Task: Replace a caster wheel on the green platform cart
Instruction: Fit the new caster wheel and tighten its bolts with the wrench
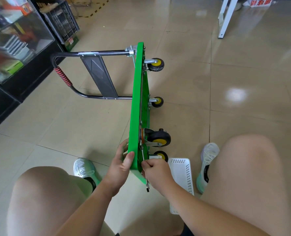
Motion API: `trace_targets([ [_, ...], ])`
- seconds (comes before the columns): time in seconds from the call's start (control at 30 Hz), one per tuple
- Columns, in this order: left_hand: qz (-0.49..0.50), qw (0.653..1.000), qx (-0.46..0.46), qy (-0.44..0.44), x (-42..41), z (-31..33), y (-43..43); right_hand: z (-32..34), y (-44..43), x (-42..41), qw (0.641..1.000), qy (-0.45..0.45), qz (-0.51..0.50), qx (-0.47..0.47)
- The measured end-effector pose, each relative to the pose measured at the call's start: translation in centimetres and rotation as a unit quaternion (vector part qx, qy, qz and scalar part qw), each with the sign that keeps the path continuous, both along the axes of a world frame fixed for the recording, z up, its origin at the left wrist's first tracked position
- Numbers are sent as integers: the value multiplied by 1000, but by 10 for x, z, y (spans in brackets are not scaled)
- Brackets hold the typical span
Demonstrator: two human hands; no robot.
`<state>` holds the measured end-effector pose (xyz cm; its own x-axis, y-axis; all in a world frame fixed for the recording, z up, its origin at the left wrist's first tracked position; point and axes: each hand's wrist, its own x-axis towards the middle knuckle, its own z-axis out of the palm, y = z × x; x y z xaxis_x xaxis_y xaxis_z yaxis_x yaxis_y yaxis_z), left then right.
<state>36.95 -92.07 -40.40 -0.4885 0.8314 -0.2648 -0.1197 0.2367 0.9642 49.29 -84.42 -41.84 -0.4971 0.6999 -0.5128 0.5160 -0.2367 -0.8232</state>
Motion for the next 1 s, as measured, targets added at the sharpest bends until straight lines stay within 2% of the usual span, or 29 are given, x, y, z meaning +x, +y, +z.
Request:
trace_targets([
  [0.33, -11, 1000, 1, 20, 1, -2, 1, 27, 6, -2, 999, -35, 7, -30],
  [0.5, -29, 999, 12, 27, -7, -7, 1, 50, 15, -14, 982, -2, -71, -178],
  [0.6, -28, 999, 10, 43, -9, -10, 0, 66, 29, -24, 971, 7, -75, -229],
  [0.73, -29, 999, 3, 45, -12, -16, -1, 83, 40, -31, 969, -5, -45, -241],
  [1.0, -30, 999, -6, 44, -14, -18, 0, 78, 32, -14, 966, 6, -38, -256],
])
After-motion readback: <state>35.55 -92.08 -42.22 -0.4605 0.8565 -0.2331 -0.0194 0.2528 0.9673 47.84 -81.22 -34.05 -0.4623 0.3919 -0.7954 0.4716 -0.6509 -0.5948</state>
